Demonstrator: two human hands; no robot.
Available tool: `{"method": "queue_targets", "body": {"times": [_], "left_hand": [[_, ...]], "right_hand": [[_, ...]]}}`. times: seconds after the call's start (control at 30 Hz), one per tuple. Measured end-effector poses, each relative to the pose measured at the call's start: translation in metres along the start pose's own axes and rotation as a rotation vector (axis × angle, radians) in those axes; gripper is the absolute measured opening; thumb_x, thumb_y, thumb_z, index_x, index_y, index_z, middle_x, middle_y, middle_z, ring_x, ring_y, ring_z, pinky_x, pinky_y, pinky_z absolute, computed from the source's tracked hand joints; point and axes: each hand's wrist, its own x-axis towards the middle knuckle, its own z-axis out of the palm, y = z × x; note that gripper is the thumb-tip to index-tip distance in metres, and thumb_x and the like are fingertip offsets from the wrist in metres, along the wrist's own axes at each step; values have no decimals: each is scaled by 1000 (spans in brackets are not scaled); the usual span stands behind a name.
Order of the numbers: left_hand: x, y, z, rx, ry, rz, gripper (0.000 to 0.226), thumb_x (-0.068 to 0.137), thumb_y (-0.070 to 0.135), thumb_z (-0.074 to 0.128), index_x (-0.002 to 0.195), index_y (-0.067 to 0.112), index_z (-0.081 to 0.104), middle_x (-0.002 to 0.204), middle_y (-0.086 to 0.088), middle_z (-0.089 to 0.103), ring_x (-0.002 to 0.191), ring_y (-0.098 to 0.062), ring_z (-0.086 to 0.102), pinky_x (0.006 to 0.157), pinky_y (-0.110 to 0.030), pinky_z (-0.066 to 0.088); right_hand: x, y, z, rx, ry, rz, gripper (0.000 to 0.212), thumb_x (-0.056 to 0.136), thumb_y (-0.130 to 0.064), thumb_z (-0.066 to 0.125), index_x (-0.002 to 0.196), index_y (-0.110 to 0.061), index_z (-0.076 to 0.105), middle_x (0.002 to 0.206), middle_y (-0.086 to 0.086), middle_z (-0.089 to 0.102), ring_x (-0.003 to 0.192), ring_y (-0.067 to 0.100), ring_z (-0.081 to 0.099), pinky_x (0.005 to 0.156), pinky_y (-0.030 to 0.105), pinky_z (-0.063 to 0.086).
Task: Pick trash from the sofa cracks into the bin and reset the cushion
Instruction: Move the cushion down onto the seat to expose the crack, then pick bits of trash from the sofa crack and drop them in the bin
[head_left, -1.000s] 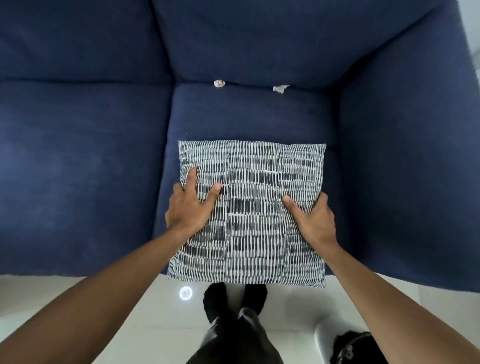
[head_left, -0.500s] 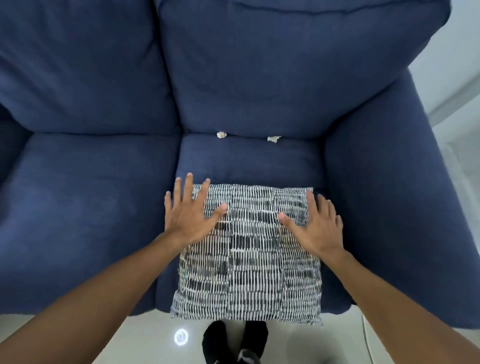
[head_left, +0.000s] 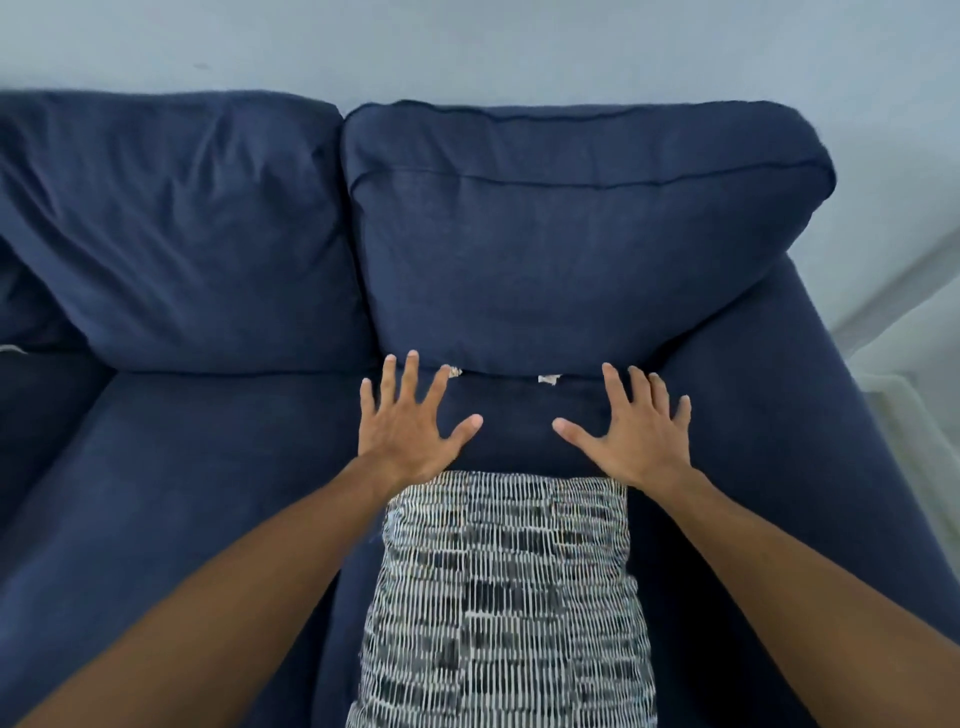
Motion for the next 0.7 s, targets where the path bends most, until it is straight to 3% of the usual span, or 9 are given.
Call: {"method": "queue_targets", "body": {"times": [0.23,0.33,0.43,0.7], "left_hand": [[29,12,18,-24,-46,-54,88,81,85,9,154,37,-2,164,-5,-14,149,-31,-13,119,-57,6],[48,17,38,-56,-48,-111,85,84,82,16,154,35,4,163,-8,9,147,-32,11,114,-53,21],[72,18,62,-120,-23,-153,79,88,76,27,153,32,15,149,-9,36,135,-31,33,106,-49,32],[168,-3,145,-361,63,-242,61,95,55,43,142,16,40,134,-17,52,122,-40,50,97,-50,42]], "right_hand": [[34,7,19,53,-38,34,113,70,-97,23,158,-26,13,159,8,27,146,32,23,117,61,17],[51,7,42,83,-37,71,106,75,-92,31,154,-20,26,150,7,41,136,31,37,108,55,32],[74,7,73,159,-29,114,95,81,-84,39,148,-17,39,140,7,54,129,30,47,99,53,39],[152,4,168,430,21,223,76,84,-69,60,139,-17,55,115,1,71,120,26,59,100,52,46]]}}
